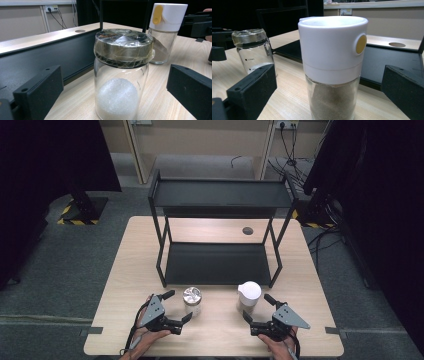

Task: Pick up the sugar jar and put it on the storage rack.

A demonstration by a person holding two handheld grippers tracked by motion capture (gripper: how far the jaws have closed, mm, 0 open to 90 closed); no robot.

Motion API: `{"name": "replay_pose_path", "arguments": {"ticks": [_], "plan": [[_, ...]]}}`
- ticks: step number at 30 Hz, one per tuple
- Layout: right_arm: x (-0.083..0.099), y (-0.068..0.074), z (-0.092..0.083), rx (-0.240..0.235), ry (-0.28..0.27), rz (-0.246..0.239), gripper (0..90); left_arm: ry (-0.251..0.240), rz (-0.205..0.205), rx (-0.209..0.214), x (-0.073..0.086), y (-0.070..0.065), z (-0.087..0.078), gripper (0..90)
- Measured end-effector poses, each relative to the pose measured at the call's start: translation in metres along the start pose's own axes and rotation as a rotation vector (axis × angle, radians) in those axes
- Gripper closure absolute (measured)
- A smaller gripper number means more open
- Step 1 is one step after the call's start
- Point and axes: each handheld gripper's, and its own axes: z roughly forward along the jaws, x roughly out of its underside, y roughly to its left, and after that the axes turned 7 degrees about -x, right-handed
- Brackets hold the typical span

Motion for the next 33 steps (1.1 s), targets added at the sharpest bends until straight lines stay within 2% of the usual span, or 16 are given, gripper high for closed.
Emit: {"name": "replay_pose_path", "arguments": {"ticks": [33], "plan": [[0.0018, 0.0003, -0.0003, 0.004, -0.013, 0.001, 0.6, -0.010, -0.012, -0.006, 0.0017, -0.0008, -0.0006, 0.2]]}}
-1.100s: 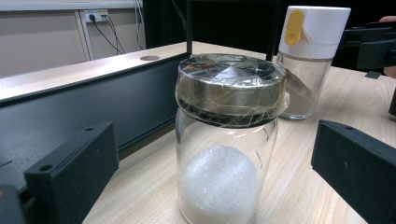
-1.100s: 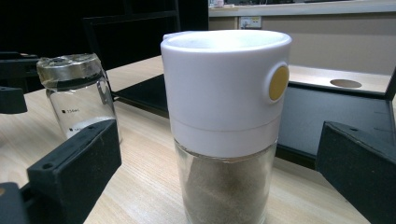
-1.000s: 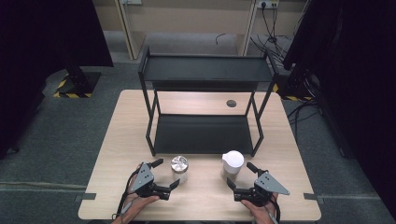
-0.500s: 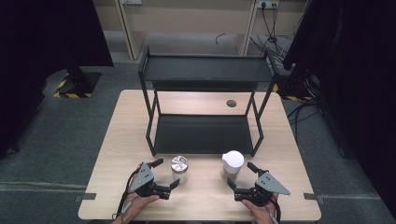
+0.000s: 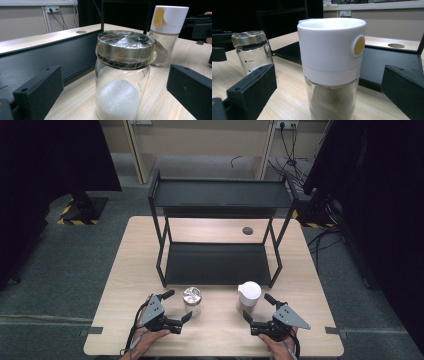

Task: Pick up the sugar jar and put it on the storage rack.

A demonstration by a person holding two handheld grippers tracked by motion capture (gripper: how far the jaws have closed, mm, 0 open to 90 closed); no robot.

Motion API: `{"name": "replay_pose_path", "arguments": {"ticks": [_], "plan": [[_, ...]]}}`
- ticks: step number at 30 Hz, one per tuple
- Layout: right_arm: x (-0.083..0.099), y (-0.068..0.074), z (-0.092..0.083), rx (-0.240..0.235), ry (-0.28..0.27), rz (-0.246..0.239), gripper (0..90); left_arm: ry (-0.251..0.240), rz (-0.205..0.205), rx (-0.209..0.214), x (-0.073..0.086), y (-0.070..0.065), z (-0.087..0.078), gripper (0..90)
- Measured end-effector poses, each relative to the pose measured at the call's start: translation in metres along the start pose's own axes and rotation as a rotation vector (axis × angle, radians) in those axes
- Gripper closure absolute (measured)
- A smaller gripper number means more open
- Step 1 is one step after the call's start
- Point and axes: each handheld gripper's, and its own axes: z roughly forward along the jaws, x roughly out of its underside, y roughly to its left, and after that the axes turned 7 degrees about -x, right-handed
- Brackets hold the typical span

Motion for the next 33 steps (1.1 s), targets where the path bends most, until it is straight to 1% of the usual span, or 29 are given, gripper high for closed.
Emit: {"name": "replay_pose_path", "arguments": {"ticks": [8, 16, 20, 23, 25, 27, 29, 33], "plan": [[0.000, 0.000, 0.000, 0.000, 0.001, 0.005, 0.6, -0.004, 0.000, -0.004, 0.001, -0.002, 0.002, 0.2], [0.000, 0.000, 0.001, -0.003, 0.003, 0.004, 0.6, -0.007, 0.005, -0.003, 0.000, -0.007, 0.009, 0.2], [0.000, 0.000, 0.001, -0.004, 0.003, 0.004, 0.6, -0.008, 0.017, 0.004, -0.001, -0.009, 0.012, 0.2], [0.001, 0.000, 0.001, -0.003, 0.000, 0.006, 0.6, -0.009, 0.011, 0.002, -0.002, -0.010, 0.014, 0.2], [0.001, 0.000, 0.001, -0.002, 0.000, 0.007, 0.6, -0.005, -0.007, 0.001, -0.002, -0.010, 0.016, 0.2], [0.001, 0.000, 0.001, -0.002, 0.001, 0.007, 0.6, 0.001, 0.007, 0.001, -0.003, -0.012, 0.019, 0.2], [0.001, 0.000, 0.001, -0.002, 0.000, 0.006, 0.6, 0.007, 0.006, 0.007, -0.004, -0.013, 0.023, 0.2], [0.001, 0.000, 0.001, -0.004, -0.002, 0.009, 0.6, 0.020, 0.004, 0.003, -0.005, -0.014, 0.026, 0.5]]}}
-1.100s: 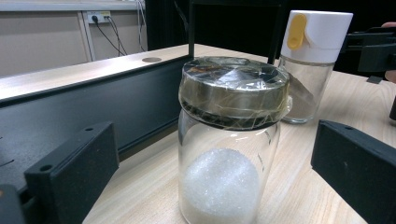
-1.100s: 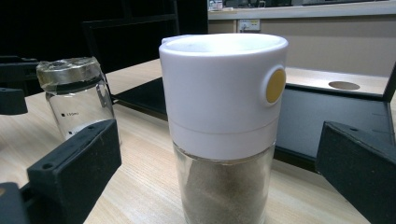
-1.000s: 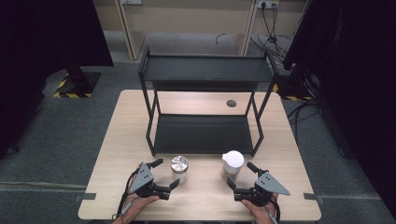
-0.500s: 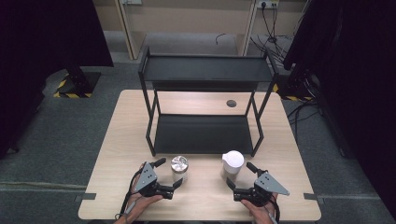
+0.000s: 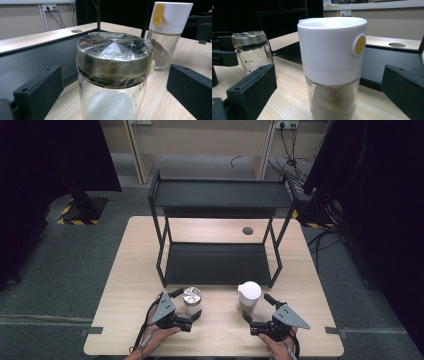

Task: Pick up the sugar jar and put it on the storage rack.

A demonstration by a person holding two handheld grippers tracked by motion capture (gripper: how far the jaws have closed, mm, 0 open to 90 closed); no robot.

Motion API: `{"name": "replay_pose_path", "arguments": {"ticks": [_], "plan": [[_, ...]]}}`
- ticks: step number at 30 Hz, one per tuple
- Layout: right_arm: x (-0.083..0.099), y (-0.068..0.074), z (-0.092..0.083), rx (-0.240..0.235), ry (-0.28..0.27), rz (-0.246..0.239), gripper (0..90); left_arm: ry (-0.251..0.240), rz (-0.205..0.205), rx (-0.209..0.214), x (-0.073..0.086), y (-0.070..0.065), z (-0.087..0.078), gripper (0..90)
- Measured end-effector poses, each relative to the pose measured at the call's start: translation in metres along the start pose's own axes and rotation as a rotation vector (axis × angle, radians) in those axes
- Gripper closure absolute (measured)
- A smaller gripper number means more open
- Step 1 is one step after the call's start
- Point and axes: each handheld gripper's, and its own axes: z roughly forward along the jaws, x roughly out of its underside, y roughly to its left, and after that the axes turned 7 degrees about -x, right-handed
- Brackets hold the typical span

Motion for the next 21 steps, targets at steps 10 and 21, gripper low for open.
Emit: {"name": "replay_pose_path", "arguments": {"ticks": [10, 21], "plan": [[0.000, 0.000, 0.000, -0.002, -0.002, 0.004, 0.6, 0.020, -0.004, -0.007, -0.003, -0.003, 0.008, 5.8], [0.001, 0.000, 0.000, -0.005, -0.005, 0.005, 0.6, 0.066, 0.014, -0.029, -0.011, -0.006, 0.012, 29.4]]}}
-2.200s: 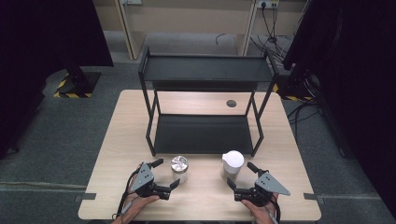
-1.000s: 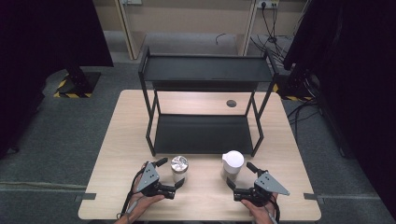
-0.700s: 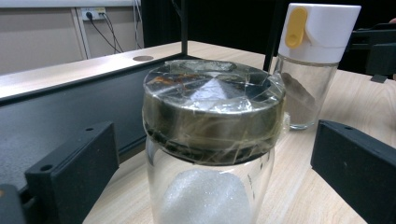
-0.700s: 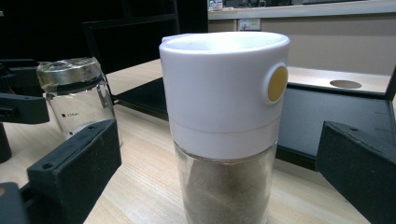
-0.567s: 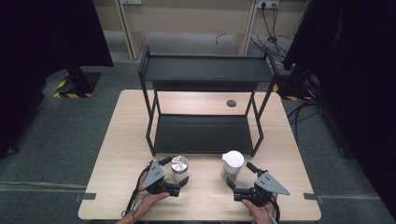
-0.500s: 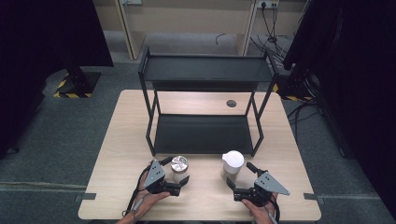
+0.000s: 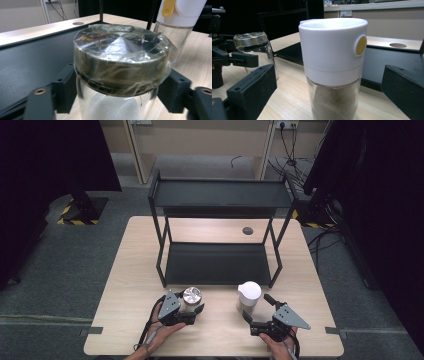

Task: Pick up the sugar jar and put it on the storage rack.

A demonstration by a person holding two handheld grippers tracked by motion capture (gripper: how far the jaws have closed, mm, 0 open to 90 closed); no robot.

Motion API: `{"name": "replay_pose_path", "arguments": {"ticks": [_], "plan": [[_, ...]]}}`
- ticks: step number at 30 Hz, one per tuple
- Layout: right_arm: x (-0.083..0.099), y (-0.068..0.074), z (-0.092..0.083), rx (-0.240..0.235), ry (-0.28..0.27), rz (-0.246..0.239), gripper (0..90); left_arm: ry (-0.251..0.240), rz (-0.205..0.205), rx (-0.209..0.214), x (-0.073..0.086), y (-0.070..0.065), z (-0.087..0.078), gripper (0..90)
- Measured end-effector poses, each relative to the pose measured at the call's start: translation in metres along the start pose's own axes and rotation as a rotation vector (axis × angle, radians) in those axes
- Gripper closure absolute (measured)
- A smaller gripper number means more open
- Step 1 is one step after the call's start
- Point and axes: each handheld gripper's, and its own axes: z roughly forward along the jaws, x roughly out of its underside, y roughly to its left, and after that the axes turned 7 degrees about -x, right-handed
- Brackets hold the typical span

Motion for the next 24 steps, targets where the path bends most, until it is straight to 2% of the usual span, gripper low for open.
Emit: {"name": "replay_pose_path", "arguments": {"ticks": [10, 24], "plan": [[0.001, 0.000, 0.000, 0.000, -0.005, 0.001, 0.6, 0.013, -0.006, 0.008, -0.005, 0.004, 0.000, 31.0], [0.001, -0.001, 0.000, 0.002, -0.008, 0.004, 0.6, -0.012, -0.019, 0.019, -0.017, 0.009, -0.007, 31.0]]}}
